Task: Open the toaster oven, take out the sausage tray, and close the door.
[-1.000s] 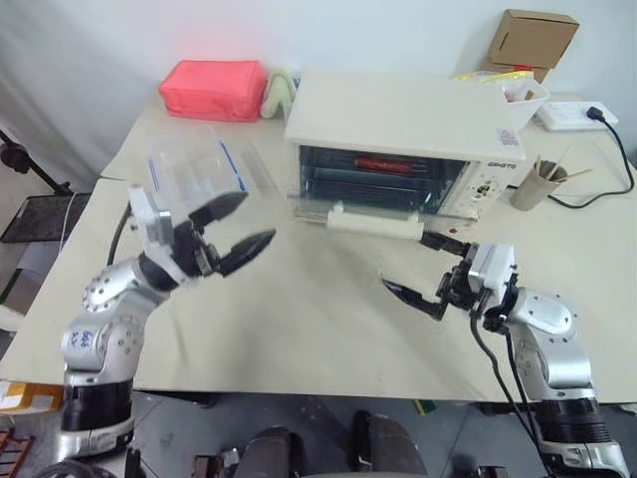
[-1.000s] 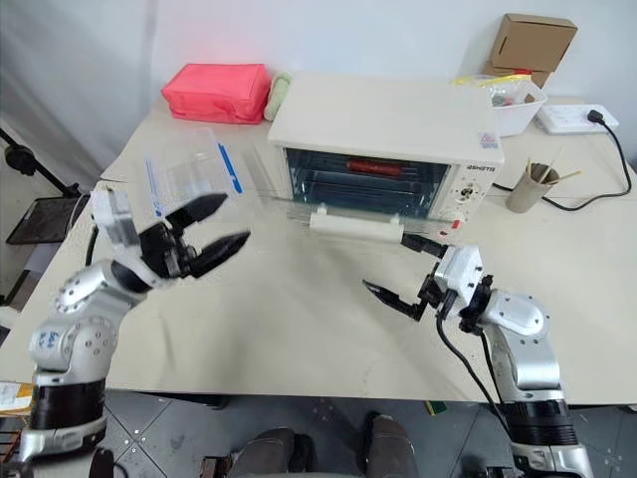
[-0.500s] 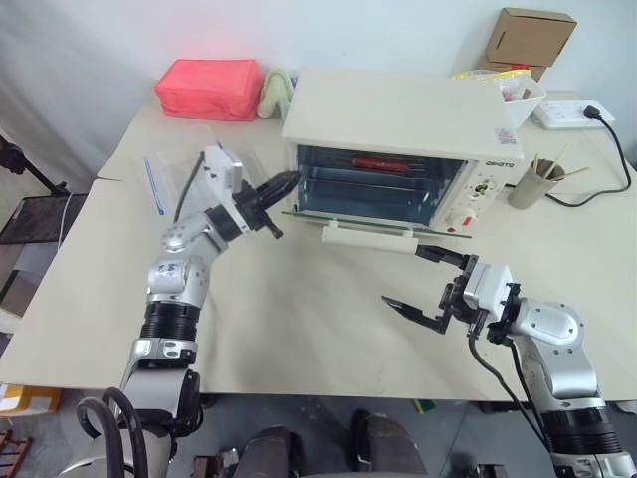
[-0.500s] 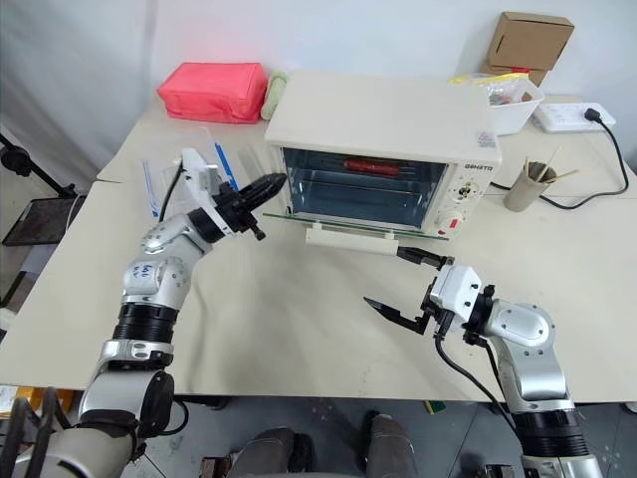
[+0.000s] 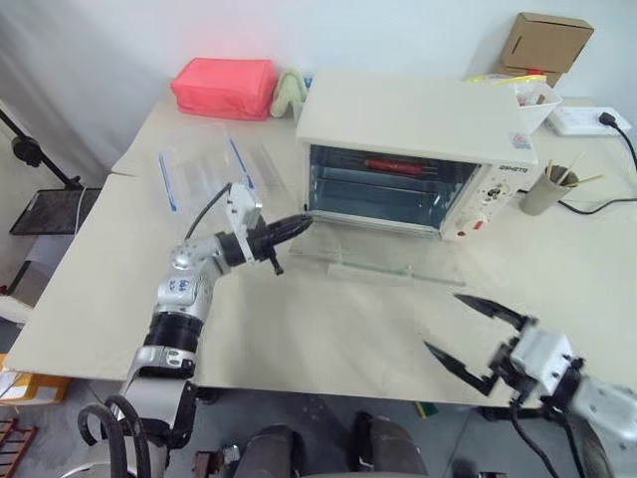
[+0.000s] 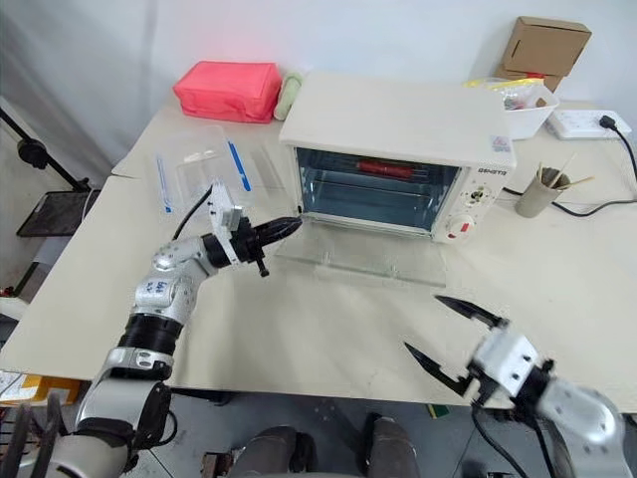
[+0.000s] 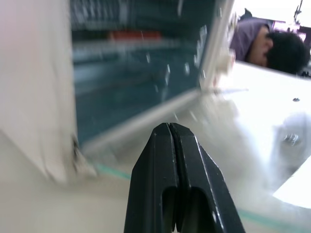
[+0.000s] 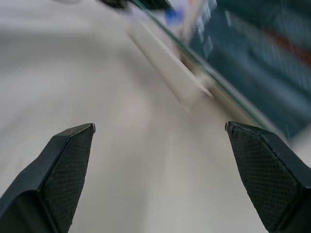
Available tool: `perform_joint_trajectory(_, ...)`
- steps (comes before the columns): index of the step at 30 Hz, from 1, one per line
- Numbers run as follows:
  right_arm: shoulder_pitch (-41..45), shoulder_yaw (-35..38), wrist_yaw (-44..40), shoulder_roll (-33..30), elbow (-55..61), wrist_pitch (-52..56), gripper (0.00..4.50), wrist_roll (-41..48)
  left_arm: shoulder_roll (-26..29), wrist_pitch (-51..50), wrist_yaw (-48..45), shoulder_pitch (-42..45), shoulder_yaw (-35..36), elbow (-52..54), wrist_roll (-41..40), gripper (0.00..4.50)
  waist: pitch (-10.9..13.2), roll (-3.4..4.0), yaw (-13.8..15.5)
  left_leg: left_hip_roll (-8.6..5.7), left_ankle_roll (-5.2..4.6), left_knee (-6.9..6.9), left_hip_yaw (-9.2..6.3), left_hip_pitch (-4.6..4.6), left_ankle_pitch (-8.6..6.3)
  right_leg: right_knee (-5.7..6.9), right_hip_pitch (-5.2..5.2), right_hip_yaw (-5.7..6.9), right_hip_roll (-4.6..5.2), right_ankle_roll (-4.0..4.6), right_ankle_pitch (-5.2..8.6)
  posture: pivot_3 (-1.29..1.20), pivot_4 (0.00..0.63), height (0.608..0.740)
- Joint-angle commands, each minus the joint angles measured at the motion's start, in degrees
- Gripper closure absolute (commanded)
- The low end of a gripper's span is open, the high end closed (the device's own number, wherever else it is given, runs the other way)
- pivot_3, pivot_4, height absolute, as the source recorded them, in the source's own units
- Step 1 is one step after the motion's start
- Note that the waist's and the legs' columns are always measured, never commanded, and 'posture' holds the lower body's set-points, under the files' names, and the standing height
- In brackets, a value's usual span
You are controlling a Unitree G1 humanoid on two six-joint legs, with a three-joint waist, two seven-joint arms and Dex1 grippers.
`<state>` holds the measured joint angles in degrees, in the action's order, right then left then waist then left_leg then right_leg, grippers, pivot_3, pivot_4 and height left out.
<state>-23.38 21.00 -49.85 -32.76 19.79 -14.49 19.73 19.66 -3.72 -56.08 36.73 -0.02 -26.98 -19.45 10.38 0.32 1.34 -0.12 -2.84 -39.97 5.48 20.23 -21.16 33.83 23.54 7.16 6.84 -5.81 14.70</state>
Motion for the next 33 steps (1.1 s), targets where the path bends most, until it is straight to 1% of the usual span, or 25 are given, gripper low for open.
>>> perform_joint_trajectory(1,1.3,5.3,3.5,-1.1,2.3,0.8,0.0,1.3,0.8,1.5,-0.9,-2.3,-1.1,4.6,1.4,4.49,0.0,-0.03,-0.3,0.01,0.01,0.0,0.03,-0.04,-0.01,0.03,-0.01,-0.11,0.01,0.0,0.0,0.0,0.15,0.74)
perform_joint_trajectory(3,3.9,4.9,4.9,-2.0,3.0,2.2,0.0,0.4,0.8,1.2,-0.5,-4.2,-1.0,6.0,1.4,4.49,0.0,-0.03,-0.6,0.09,0.03,-0.01,0.04,-0.08,-0.02,0.06,0.01,-0.4,0.05,0.02,-0.01,0.0,0.15,0.74)
perform_joint_trajectory(4,5.7,4.1,5.6,-2.4,3.0,2.5,0.0,-1.0,0.7,0.8,0.0,-4.9,-0.9,6.7,1.3,4.49,0.0,-0.03,-0.6,0.11,0.07,0.0,0.03,-0.09,-0.04,0.11,0.07,-0.59,0.43,0.1,0.03,0.0,0.15,0.74)
perform_joint_trajectory(5,7.7,2.9,6.5,-2.8,3.1,3.2,0.0,-2.8,0.5,0.5,0.5,-5.7,-0.7,7.4,1.3,4.49,0.0,-0.02,-0.6,0.11,0.08,0.0,0.02,-0.08,-0.04,0.13,0.13,-0.55,0.51,0.15,0.06,0.0,0.15,0.74)
perform_joint_trajectory(7,13.9,-1.2,9.4,-3.0,4.4,5.1,0.0,-7.1,0.5,0.4,1.0,-7.5,-0.7,9.3,1.4,4.49,0.0,0.0,-0.8,0.11,0.09,0.02,0.02,-0.07,-0.05,0.23,0.16,-0.52,0.53,0.18,0.07,0.0,0.15,0.74)
perform_joint_trajectory(9,22.4,-7.1,15.2,-0.5,6.6,11.3,0.0,-11.7,0.3,-1.1,2.8,-9.9,0.3,12.3,0.4,4.49,0.0,0.0,-1.3,0.09,0.08,0.02,0.01,-0.03,-0.05,0.25,0.19,-0.48,0.56,0.18,0.07,0.0,0.15,0.74)
perform_joint_trajectory(11,28.3,-13.3,18.0,0.8,6.8,18.2,0.0,-17.4,0.0,-2.5,4.8,-11.9,1.8,15.3,-0.8,4.11,0.0,0.02,-1.5,0.09,0.08,0.01,0.03,-0.02,-0.04,0.28,0.23,-0.5,0.58,0.18,0.07,0.0,0.15,0.74)
perform_joint_trajectory(13,32.4,-17.9,18.2,1.9,5.4,20.3,0.0,-19.4,-0.1,-3.5,5.6,-13.3,3.0,17.9,-2.3,3.68,0.0,0.02,-1.2,0.08,0.08,0.01,-0.04,0.01,-0.04,0.35,0.26,-0.44,0.59,0.21,0.09,0.0,0.15,0.74)
perform_joint_trajectory(14,36.2,-20.9,18.6,3.7,2.4,20.1,0.0,-20.5,0.4,-4.3,5.3,-14.7,3.5,20.4,-3.4,3.35,0.0,0.02,-1.0,0.08,0.08,0.0,-0.21,0.1,-0.03,0.36,0.27,-0.28,0.59,0.23,0.1,0.0,0.15,0.74)
perform_joint_trajectory(17,46.1,-27.7,21.3,7.1,-8.2,18.1,0.0,-26.9,0.7,-6.1,7.3,-17.7,5.3,26.5,-5.4,2.47,0.0,0.02,-1.6,-0.02,0.03,-0.03,-0.18,0.17,-0.03,0.3,0.28,-0.21,0.63,0.21,0.09,0.0,0.15,0.74)
perform_joint_trajectory(20,54.8,-33.1,25.7,8.2,-20.4,12.1,0.0,-35.2,1.3,-7.1,9.2,-20.2,6.7,30.9,-6.4,1.6,0.0,0.02,-1.5,-0.14,-0.08,-0.06,-0.19,0.18,0.01,0.26,0.23,-0.19,0.71,0.12,0.04,0.0,0.15,0.74)
perform_joint_trajectory(23,61.7,-36.7,30.7,8.6,-31.2,7.9,0.0,-41.6,1.8,-7.8,10.3,-22.0,7.5,33.8,-7.1,0.77,0.0,0.02,-1.7,-0.13,-0.07,-0.03,-0.2,0.18,0.01,0.23,0.22,-0.17,0.71,0.12,0.04,0.0,0.15,0.74)
perform_joint_trajectory(27,68.6,-38.3,38.1,8.9,-41.8,5.1,0.0,-47.2,1.6,-9.0,11.8,-23.5,7.5,37.1,-7.8,0.77,0.0,0.03,-1.8,-0.12,-0.06,0.0,-0.24,0.22,0.01,0.23,0.23,-0.07,0.66,0.13,0.05,0.0,0.15,0.74)
perform_joint_trajectory(30,72.3,-39.1,42.4,8.7,-47.6,2.8,0.6,-50.2,1.1,-9.4,12.8,-24.3,7.3,38.7,-8.2,0.74,0.0,0.03,-2.0,-0.11,-0.05,0.0,-0.25,0.24,0.01,0.22,0.23,-0.04,0.62,0.13,0.05,0.0,0.15,0.74)
perform_joint_trajectory(33,73.9,-39.4,44.1,8.9,-50.8,1.9,1.52,-51.2,0.8,-9.4,13.6,-24.8,7.1,39.4,-8.4,0.74,0.0,0.03,-2.4,-0.1,-0.03,0.0,-0.25,0.24,0.02,0.21,0.22,-0.04,0.59,0.13,0.05,0.0,0.15,0.74)
